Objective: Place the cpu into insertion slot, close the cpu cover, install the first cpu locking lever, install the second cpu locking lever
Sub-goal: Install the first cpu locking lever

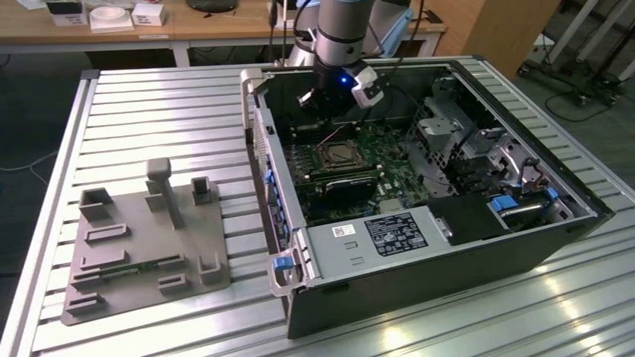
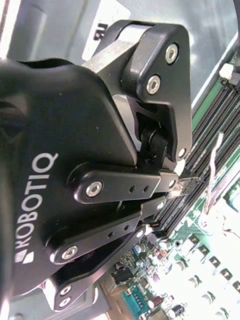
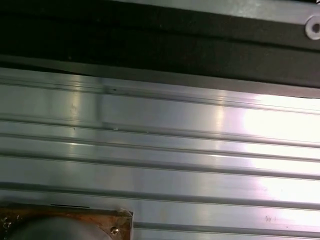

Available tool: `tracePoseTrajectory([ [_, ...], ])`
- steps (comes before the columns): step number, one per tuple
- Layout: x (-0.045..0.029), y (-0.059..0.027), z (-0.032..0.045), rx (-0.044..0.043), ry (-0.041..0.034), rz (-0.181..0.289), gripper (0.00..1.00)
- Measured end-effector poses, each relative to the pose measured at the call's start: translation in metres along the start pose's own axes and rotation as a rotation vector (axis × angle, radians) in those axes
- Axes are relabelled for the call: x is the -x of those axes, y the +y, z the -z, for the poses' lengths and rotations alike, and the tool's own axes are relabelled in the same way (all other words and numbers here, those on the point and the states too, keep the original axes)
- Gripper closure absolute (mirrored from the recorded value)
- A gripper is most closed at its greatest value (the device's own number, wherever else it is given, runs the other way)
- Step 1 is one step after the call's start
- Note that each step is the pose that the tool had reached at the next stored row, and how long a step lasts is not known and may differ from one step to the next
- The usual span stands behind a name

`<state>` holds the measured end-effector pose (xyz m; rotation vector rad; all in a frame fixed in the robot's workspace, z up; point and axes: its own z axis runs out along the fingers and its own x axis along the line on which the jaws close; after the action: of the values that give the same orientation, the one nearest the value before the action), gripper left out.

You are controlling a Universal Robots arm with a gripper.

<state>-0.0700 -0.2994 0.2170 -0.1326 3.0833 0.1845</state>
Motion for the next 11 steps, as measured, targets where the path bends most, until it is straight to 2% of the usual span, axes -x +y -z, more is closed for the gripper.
tracePoseTrajectory([
  [4, -0.0003, -0.0009, -0.0060, 0.0004, -0.0001, 0.000, 0.90],
  [7, -0.0005, -0.0013, -0.0074, 0.0001, 0.0002, 0.000, 0.90],
  [11, -0.0004, -0.0016, -0.0083, -0.0062, 0.0009, 0.000, 0.90],
])
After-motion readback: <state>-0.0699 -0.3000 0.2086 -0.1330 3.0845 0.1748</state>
